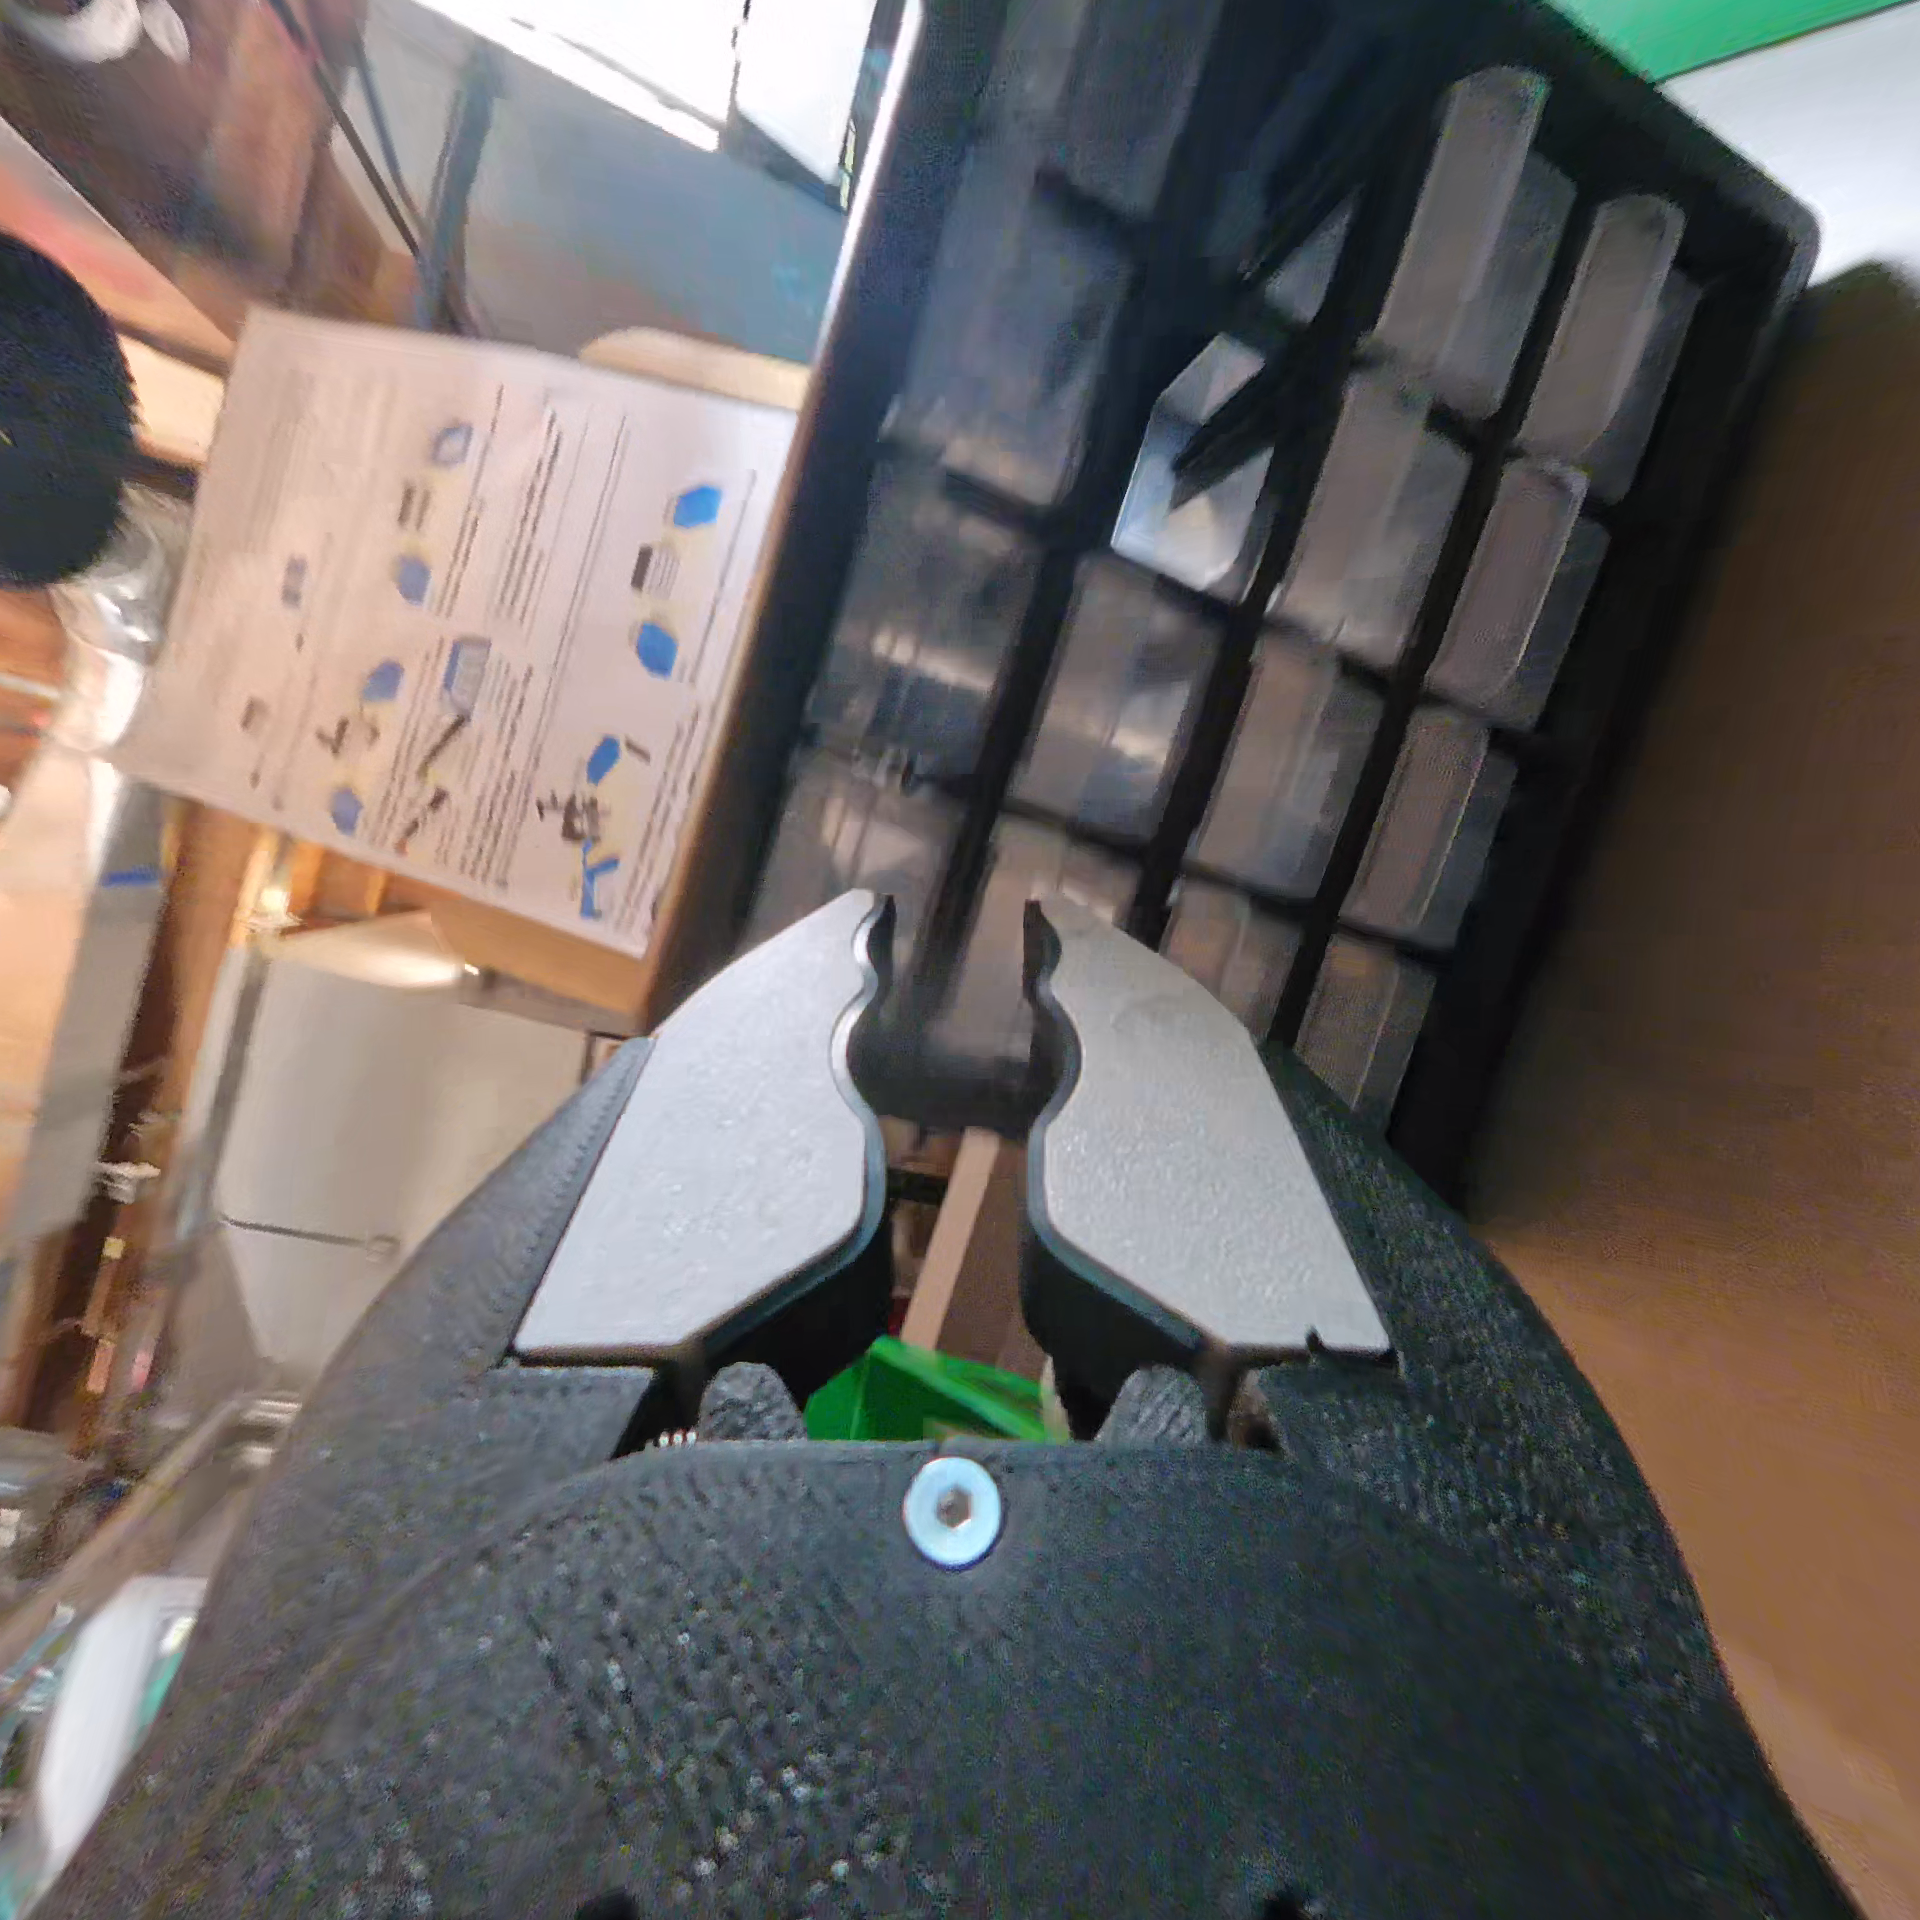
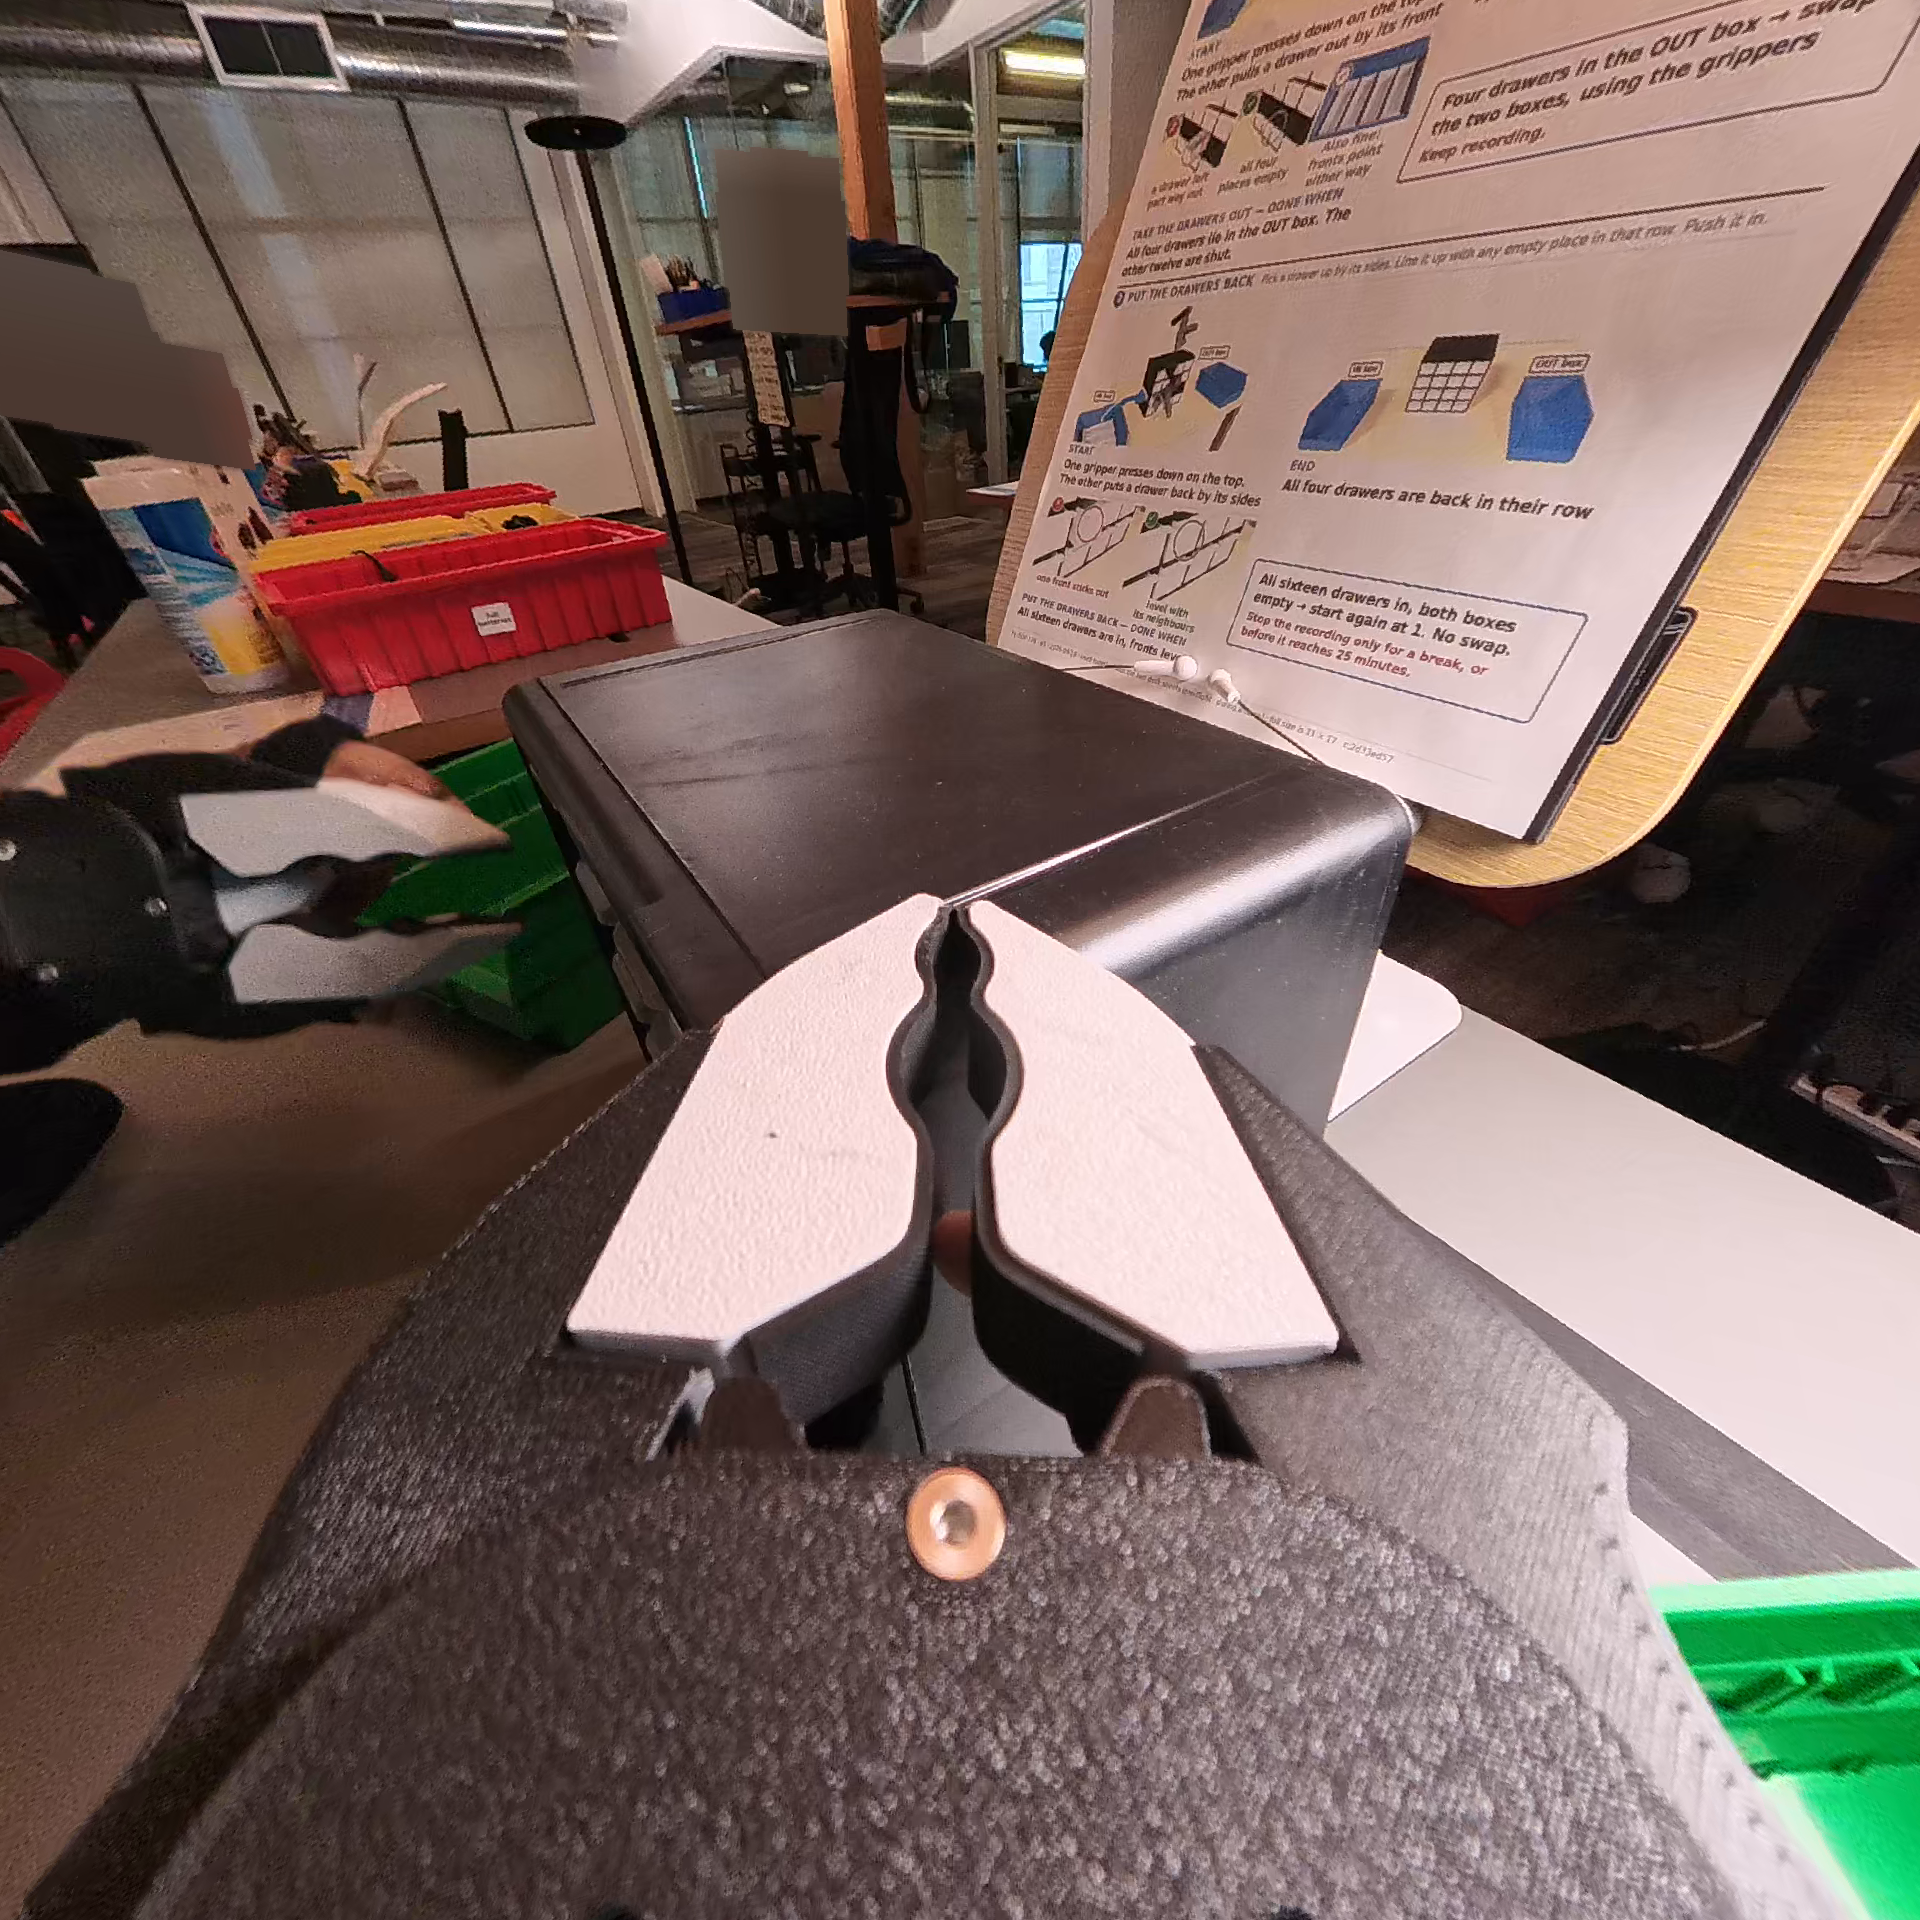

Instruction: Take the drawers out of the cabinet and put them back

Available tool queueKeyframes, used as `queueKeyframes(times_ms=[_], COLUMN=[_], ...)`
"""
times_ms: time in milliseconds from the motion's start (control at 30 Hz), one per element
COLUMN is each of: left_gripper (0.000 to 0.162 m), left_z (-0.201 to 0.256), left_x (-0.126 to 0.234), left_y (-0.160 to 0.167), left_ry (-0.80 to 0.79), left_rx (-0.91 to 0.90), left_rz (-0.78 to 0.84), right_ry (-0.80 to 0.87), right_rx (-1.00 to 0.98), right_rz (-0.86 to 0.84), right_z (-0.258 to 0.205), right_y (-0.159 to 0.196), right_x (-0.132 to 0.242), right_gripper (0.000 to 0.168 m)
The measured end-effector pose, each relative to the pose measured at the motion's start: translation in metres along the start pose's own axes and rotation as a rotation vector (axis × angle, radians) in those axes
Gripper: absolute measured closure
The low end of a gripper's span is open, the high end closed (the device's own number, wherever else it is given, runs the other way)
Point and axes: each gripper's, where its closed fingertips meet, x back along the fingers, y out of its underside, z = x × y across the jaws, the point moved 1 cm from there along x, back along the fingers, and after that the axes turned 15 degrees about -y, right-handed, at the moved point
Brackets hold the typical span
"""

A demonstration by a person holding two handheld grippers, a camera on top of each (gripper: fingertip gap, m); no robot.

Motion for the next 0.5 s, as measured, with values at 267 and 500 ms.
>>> queueKeyframes(times_ms=[267, 500], left_gripper=[0.14, 0.134], left_z=[-0.08, -0.08], left_x=[0.02, 0.06], left_y=[0.155, 0.31], left_ry=[0.135, 0.522], left_rx=[0.007, -0.25], left_rz=[-0.34, -0.798], right_ry=[0.001, 0.011], right_rx=[-0.011, -0.008], right_rz=[0.012, 0.007], right_z=[0.001, 0.001], right_y=[0.0, 0.0], right_x=[0.0, 0.0], right_gripper=[0.168, 0.168])
